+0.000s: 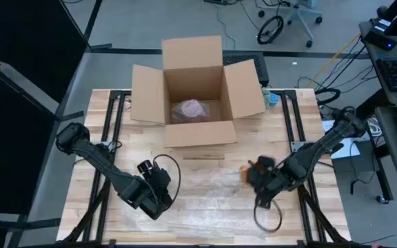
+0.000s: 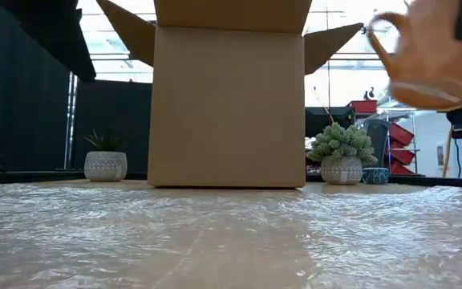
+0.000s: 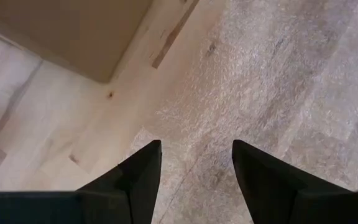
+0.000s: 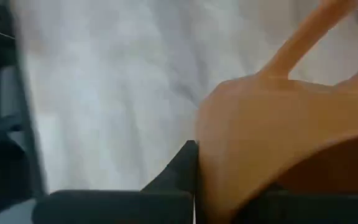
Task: Wrap mug
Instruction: Wrap the pink mug with transparent bubble wrap
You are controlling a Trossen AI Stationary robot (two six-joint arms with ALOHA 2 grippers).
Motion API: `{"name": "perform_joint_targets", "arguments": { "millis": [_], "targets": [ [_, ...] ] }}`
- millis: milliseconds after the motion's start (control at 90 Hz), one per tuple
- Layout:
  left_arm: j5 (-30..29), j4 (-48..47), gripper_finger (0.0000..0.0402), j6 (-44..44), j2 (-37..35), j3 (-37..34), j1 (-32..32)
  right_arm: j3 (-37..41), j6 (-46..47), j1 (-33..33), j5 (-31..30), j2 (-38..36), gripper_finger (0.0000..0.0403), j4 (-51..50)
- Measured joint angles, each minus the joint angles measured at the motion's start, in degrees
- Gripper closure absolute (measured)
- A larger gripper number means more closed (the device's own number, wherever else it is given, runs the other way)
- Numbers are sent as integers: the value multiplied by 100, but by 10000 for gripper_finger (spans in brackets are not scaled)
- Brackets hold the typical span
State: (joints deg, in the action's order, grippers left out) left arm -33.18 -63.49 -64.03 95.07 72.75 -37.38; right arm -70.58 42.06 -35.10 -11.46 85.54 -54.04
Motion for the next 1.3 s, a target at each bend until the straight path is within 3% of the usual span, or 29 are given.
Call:
{"name": "perform_joint_targets", "arguments": {
  "millis": [100,289,500,656,922,1133,1300],
  "targets": [
    [21,1,217,-9,-13,0,-56,-594,-514,24,-20,869,401,309],
    [148,-1,217,-116,-40,0,-190,-2075,-1319,142,9,2367,402,-43],
    [161,-2,217,-163,-44,0,-252,-3483,-1899,566,35,3494,402,-376],
    [163,-2,217,-160,-44,0,-252,-3865,-2195,817,524,4029,402,-505],
    [165,-3,217,-157,-44,-1,-252,-3872,-2293,1009,688,4361,377,-471],
    [165,-1,217,-138,-44,0,-237,-3870,-2430,1002,788,4146,298,-564],
    [165,1,217,-144,-43,0,-237,-3874,-1952,858,1086,3384,237,-1674]
  ]
}}
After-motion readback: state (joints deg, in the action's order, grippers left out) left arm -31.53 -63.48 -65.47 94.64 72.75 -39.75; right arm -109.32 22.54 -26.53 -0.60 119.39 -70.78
